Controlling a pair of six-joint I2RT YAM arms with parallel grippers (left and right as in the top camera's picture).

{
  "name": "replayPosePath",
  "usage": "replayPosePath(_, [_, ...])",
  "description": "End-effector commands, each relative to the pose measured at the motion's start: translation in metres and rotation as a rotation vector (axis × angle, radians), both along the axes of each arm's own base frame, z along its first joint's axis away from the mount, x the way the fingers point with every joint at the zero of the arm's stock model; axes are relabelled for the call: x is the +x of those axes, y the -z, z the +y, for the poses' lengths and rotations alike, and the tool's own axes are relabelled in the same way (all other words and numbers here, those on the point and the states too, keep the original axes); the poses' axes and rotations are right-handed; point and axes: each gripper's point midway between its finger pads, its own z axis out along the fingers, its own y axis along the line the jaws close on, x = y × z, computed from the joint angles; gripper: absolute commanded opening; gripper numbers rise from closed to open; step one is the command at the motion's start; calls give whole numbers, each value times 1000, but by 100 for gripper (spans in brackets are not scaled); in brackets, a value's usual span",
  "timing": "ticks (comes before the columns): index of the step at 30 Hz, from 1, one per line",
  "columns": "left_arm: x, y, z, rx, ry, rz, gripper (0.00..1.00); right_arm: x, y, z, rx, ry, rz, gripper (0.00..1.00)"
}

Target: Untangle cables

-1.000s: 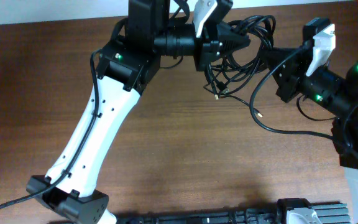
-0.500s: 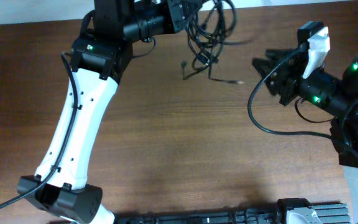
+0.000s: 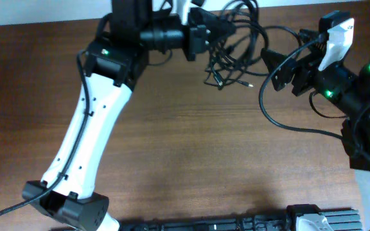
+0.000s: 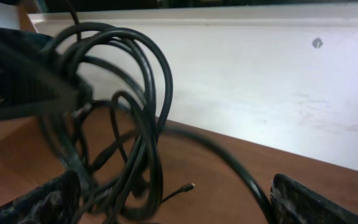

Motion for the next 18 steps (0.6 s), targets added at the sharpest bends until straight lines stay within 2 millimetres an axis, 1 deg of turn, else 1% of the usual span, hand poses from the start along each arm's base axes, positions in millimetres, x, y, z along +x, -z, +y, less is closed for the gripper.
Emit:
replayPosePath(1, [-20,-12,-13,-19,69,-58,0,14,13,-10,-2,64,49,96])
replayPosePath(3, [-21,-12,-15,-19,74,-59,0,21,26,-24,-25,143,94,96])
replayPosePath(4, [-21,-12,-15,-19,74,-59,0,26,38,-38,-52,226,137,95])
replayPosePath(5, [-22,-12,-15,-19,74,-58,0,28,48,-48,-74,281,171,95])
replayPosePath(7, [-22,-12,-15,-19,74,-58,0,29,57,-54,-89,314,204,95])
replayPosePath(14, [-22,-12,-15,-20,77,-58,0,30,59,-54,-91,317,212,95])
replayPosePath(15, [-22,-12,-15,-20,75,-58,0,29,59,-51,-85,301,213,95])
replayPosePath(18, [-9,-9,-13,0,3,-66,0,21,54,-22,-35,126,206,96])
